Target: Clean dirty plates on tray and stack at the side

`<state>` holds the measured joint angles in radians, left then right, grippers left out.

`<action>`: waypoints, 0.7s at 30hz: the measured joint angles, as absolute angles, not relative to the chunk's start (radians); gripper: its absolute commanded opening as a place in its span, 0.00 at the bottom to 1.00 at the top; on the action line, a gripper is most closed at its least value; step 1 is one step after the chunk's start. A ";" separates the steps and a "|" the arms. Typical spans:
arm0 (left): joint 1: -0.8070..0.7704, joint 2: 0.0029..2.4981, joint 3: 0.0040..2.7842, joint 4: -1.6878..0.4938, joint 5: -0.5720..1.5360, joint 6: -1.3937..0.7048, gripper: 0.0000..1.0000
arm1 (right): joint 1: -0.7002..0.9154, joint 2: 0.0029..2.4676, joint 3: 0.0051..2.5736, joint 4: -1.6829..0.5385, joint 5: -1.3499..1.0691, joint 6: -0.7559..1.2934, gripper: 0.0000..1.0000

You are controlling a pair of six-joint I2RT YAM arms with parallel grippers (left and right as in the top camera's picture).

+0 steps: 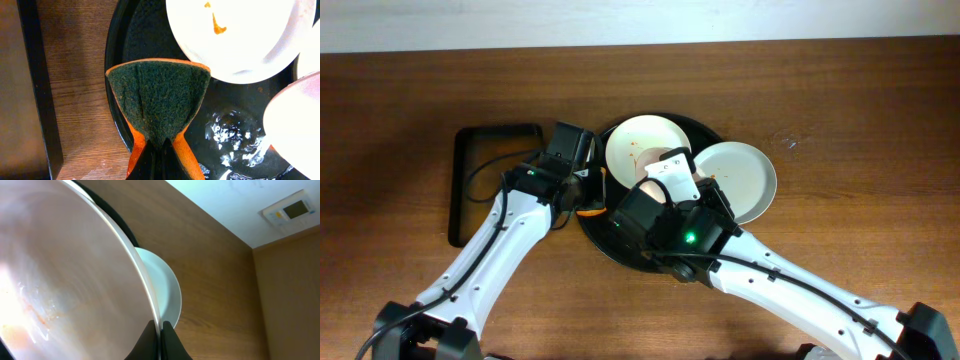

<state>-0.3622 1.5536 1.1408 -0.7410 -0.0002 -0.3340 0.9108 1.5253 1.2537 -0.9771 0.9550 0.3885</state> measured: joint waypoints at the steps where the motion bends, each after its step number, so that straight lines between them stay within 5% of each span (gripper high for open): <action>1: -0.362 1.554 1.141 -0.741 0.000 -0.334 0.00 | 0.911 1.525 1.254 -0.980 0.962 0.390 0.04; 10: -0.362 1.554 1.141 -0.741 0.000 -0.334 0.00 | 0.877 1.525 1.257 -1.090 0.888 0.599 0.04; 16: -0.362 1.554 1.141 -0.741 0.000 -0.334 0.00 | 0.670 1.524 1.274 -1.108 0.338 0.707 0.04; 21: -0.362 1.554 1.141 -0.733 0.000 -0.334 0.00 | 0.659 1.527 1.177 -1.060 0.124 0.729 0.04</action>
<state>-0.3622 1.5539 1.1408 -0.7330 -0.0002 -0.3344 0.6594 1.5272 1.1774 -1.0599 0.1238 0.7292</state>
